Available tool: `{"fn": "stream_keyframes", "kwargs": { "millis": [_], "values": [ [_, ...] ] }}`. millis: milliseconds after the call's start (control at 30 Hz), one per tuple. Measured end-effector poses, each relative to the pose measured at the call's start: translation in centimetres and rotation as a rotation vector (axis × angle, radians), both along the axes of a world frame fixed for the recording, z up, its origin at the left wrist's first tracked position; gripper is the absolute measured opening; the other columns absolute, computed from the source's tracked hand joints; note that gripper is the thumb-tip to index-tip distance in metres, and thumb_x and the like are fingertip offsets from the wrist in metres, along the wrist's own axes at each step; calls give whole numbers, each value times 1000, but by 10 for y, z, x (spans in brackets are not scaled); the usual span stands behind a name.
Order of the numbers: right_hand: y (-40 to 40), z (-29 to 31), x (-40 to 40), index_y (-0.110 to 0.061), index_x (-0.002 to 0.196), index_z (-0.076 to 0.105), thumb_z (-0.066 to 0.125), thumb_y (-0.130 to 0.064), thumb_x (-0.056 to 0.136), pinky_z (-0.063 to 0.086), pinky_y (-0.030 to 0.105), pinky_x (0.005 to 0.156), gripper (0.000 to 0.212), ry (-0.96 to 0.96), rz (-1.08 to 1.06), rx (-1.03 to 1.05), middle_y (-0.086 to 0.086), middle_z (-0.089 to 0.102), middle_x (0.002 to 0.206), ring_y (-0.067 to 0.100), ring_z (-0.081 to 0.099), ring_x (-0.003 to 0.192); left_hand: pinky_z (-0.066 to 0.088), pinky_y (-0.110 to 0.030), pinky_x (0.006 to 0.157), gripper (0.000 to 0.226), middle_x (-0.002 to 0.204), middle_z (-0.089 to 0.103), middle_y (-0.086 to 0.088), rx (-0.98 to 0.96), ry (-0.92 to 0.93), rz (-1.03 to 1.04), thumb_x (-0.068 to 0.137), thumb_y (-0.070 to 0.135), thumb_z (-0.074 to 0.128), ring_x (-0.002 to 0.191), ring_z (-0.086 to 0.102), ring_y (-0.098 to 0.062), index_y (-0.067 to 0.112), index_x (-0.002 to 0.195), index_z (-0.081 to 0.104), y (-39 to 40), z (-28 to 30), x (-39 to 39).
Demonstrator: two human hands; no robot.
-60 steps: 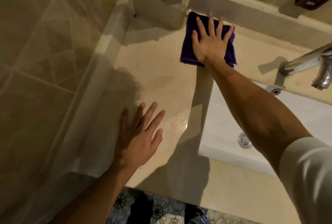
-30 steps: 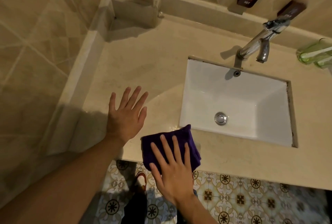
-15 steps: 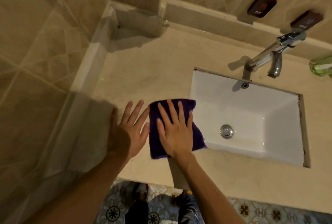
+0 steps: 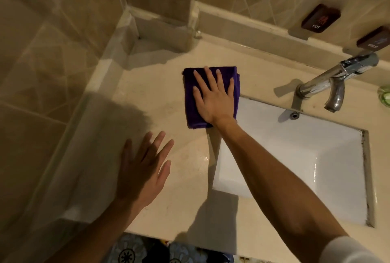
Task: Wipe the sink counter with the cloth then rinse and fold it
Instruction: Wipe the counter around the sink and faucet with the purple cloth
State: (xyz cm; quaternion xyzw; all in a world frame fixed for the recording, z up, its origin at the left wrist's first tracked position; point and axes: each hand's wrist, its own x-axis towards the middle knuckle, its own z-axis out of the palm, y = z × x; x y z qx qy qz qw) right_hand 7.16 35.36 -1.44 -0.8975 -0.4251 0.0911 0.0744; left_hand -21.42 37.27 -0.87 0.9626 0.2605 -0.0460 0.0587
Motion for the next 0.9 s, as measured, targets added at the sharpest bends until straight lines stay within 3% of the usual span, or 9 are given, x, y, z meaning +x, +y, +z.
{"fn": "stream_keyframes", "kwargs": {
  "millis": [133,300,433,500,667,900],
  "values": [
    [23,-1,30,-45,158,14,13,-57,104,-5,57,124,55,-18,-20,6,-10,11,170,21,3,157,34,-51,110,50,160,40,-3,-21,-78,-35,103,36,38,137,48,-26,28,152,41,24,10,28],
    [45,-1,61,-47,158,12,11,-58,103,-7,57,123,56,-10,-11,6,-11,9,170,20,0,157,31,-55,116,47,161,39,-8,13,-202,12,106,31,36,147,36,-35,25,153,42,68,4,107],
    [57,-2,82,-47,158,11,11,-57,103,-8,56,123,56,-12,4,2,-12,8,170,20,-1,157,18,-58,123,58,168,22,1,-41,-69,169,103,51,20,154,20,-36,34,159,20,78,-12,160],
    [62,-3,91,-47,158,11,11,-57,103,-8,56,124,56,-11,15,3,-11,9,170,20,-1,157,14,-57,124,61,169,14,4,-5,-64,194,103,54,19,156,14,-34,33,160,15,75,-19,165],
    [70,-4,103,-46,158,14,13,-57,103,-8,56,123,56,-8,23,19,-10,10,170,21,2,157,18,-59,122,62,169,17,-2,52,-68,168,103,52,23,154,19,-37,27,161,19,75,-18,165],
    [61,-6,101,-49,156,19,16,-63,100,-5,56,123,58,-41,31,53,-10,15,169,21,6,157,14,-58,123,63,170,7,5,15,-54,207,102,55,12,156,11,-32,33,161,8,76,-18,168]
  ]
}}
